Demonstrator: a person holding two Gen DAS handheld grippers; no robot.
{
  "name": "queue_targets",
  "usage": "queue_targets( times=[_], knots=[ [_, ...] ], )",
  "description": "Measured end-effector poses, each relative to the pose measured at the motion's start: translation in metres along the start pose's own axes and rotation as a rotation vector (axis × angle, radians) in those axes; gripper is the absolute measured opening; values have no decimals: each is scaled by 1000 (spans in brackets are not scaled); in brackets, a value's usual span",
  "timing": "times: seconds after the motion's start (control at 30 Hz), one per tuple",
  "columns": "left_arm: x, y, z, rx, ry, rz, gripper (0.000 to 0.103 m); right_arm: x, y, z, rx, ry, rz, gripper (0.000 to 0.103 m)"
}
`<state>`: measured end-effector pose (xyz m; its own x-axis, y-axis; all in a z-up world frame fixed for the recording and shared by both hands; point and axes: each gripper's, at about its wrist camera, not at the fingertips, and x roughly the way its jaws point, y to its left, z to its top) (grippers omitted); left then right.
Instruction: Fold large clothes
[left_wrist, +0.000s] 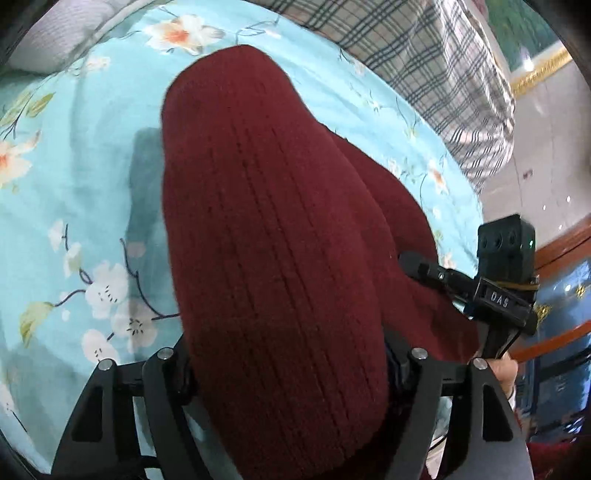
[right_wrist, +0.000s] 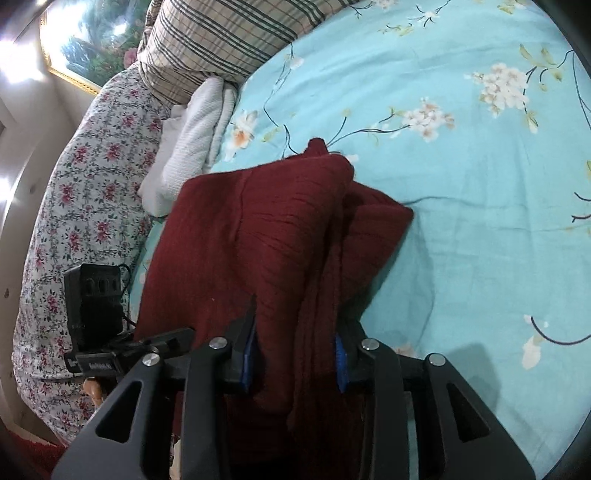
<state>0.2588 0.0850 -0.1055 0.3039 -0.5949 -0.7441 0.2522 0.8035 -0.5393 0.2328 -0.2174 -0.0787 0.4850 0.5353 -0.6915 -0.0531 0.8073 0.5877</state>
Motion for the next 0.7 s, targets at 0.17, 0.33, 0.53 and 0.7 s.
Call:
queue_targets(
  times=[0.17, 0.33, 0.53, 0.7],
  knots=[
    [-34, -8, -11, 7, -41, 73, 85, -15, 8, 1, 6, -33, -67, 55],
    [-90, -32, -23, 111, -230, 138, 83, -41, 21, 5, -42, -126, -108, 55],
    [-82, -32, -18, 145, -229, 115, 53, -10, 35, 14, -76, -45, -133, 53],
    [-68, -35, -19, 177, -240, 92, 51, 5, 33, 13, -69, -15, -126, 29]
  ],
)
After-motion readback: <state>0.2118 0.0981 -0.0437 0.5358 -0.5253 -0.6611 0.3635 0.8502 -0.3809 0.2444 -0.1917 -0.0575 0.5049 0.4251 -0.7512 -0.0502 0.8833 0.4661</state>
